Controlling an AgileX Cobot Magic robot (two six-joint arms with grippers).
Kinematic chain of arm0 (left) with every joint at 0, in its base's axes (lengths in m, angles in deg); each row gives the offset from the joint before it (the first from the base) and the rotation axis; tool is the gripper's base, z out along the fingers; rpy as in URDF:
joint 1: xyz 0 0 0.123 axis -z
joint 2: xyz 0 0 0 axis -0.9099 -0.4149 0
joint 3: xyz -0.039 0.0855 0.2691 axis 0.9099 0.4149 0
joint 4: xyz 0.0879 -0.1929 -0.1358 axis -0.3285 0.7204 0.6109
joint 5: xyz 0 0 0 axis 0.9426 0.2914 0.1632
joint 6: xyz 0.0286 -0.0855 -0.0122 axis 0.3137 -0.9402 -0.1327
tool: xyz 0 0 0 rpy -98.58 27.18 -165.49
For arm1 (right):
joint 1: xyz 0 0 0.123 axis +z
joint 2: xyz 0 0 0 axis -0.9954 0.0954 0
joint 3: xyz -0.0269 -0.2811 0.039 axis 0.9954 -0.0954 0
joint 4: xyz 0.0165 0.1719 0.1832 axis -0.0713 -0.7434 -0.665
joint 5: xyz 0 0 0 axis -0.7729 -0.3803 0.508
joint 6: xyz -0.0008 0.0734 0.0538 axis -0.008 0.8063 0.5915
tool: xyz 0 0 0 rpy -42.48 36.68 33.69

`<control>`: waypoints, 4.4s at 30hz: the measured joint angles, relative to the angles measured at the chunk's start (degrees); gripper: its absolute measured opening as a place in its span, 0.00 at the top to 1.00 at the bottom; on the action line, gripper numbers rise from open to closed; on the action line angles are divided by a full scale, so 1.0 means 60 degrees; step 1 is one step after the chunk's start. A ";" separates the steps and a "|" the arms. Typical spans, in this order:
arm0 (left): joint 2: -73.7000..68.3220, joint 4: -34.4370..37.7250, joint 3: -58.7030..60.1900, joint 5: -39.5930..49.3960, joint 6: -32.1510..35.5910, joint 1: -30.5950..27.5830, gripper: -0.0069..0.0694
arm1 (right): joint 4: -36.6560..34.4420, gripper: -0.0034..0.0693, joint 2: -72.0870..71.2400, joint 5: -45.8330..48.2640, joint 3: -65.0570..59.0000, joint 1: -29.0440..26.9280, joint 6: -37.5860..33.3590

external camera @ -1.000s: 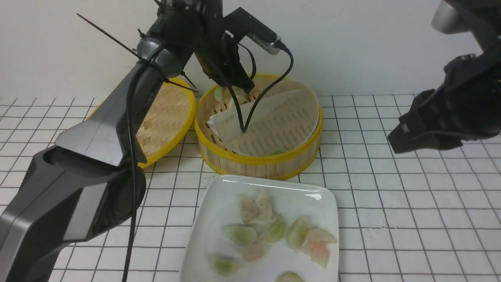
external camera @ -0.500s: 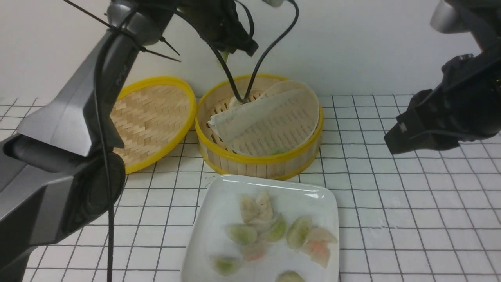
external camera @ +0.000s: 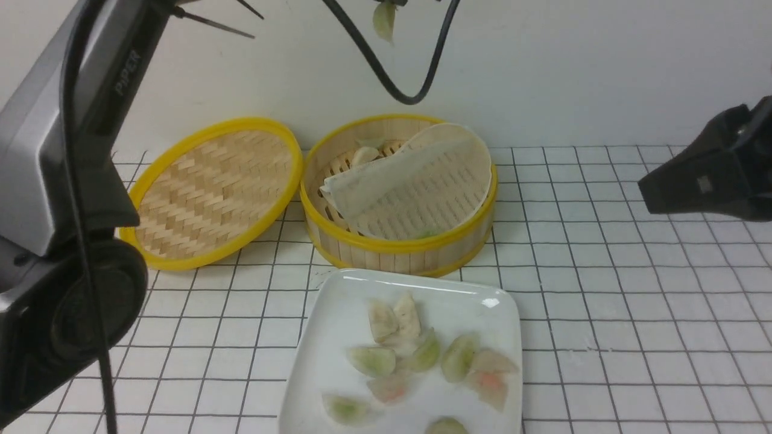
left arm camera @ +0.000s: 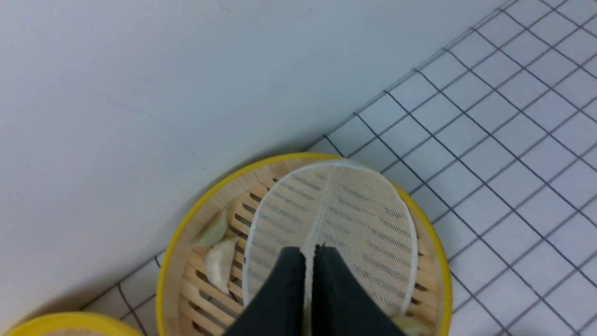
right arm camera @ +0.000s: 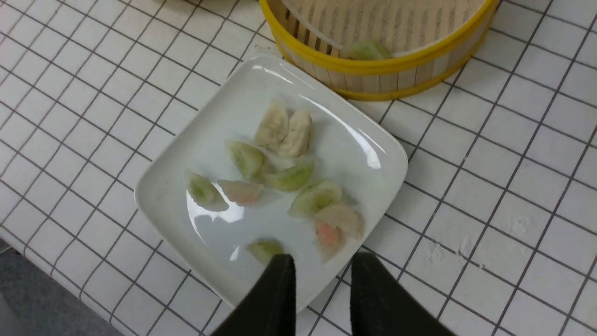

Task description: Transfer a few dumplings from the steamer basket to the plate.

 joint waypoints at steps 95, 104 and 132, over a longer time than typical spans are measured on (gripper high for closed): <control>1.9359 -0.3121 2.0288 -0.5925 -0.5570 0.2266 0.92 | 0.1556 0.97 -0.9655 -1.1027 -0.8524 0.0000 0.1741; 2.0381 -0.2243 2.2116 -0.7584 -0.3950 -0.0402 0.92 | 0.1556 0.97 -0.9655 -1.1027 -0.8524 0.0000 0.1741; 2.0861 0.0217 2.5306 -0.8494 -0.0985 -0.4409 0.92 | 0.1556 0.97 -0.9662 -1.1027 -0.8524 0.0000 0.1749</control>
